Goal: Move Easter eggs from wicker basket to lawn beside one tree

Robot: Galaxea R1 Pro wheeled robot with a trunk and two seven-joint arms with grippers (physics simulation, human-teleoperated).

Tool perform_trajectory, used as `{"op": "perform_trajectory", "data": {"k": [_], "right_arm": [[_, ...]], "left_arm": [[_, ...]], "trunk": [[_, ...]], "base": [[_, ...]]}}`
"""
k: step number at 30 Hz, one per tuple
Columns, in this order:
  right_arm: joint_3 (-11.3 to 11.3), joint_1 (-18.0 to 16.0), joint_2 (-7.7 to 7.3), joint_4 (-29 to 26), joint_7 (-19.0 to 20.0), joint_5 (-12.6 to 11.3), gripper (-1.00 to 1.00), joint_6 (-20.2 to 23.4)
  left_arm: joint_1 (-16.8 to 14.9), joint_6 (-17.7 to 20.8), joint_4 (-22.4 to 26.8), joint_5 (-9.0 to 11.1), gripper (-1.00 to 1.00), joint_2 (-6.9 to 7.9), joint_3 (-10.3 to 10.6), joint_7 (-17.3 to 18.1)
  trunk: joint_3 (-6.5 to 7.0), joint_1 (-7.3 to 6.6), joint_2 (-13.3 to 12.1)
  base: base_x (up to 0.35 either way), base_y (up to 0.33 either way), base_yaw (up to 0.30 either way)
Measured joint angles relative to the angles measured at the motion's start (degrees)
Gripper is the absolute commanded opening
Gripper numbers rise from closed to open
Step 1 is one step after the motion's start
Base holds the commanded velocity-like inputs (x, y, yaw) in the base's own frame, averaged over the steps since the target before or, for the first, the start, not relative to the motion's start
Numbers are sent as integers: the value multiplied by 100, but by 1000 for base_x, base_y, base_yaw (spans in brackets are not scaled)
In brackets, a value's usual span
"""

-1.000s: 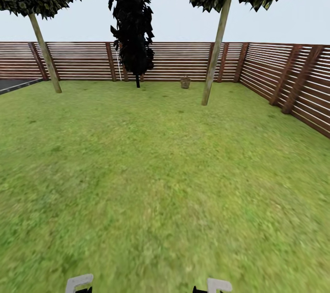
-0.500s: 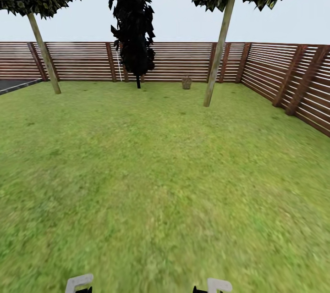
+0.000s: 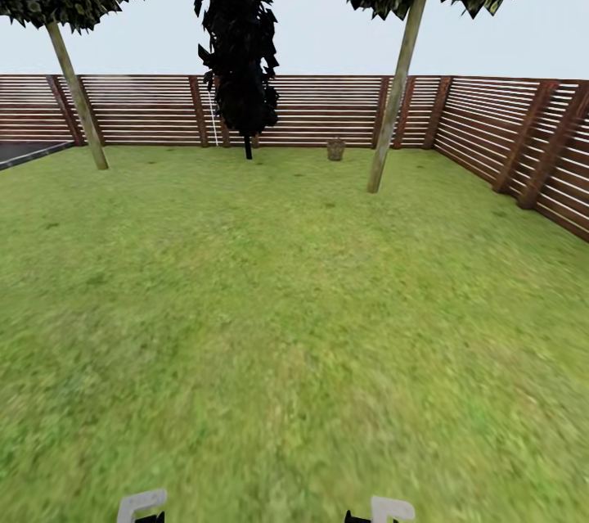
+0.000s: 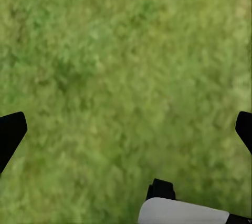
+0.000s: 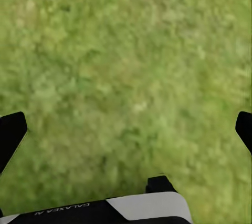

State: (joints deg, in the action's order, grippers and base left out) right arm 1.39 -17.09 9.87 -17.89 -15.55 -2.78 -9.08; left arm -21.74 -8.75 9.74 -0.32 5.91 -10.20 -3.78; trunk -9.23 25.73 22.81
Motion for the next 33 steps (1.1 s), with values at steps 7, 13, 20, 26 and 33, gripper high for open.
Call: {"op": "perform_trajectory", "data": {"k": [7,13,20,26,33], "right_arm": [[0,0,-4,0,2,0,100,0],[1,0,-5,0,2,0,100,0],[-2,0,-4,0,0,0,100,0],[-2,0,-6,0,2,0,100,0],[-2,0,-6,0,1,0,100,0]], "left_arm": [[0,0,0,0,100,0,0,-2],[0,0,0,0,100,2,0,0],[0,0,0,0,100,0,0,-2],[0,0,0,0,100,2,0,0],[0,0,0,0,100,2,0,-2]], "trunk": [[0,0,0],[0,0,0],[0,0,0],[0,0,0],[0,0,0]], "base": [[244,109,0],[244,109,0],[244,109,0],[244,109,0],[244,109,0]]}}
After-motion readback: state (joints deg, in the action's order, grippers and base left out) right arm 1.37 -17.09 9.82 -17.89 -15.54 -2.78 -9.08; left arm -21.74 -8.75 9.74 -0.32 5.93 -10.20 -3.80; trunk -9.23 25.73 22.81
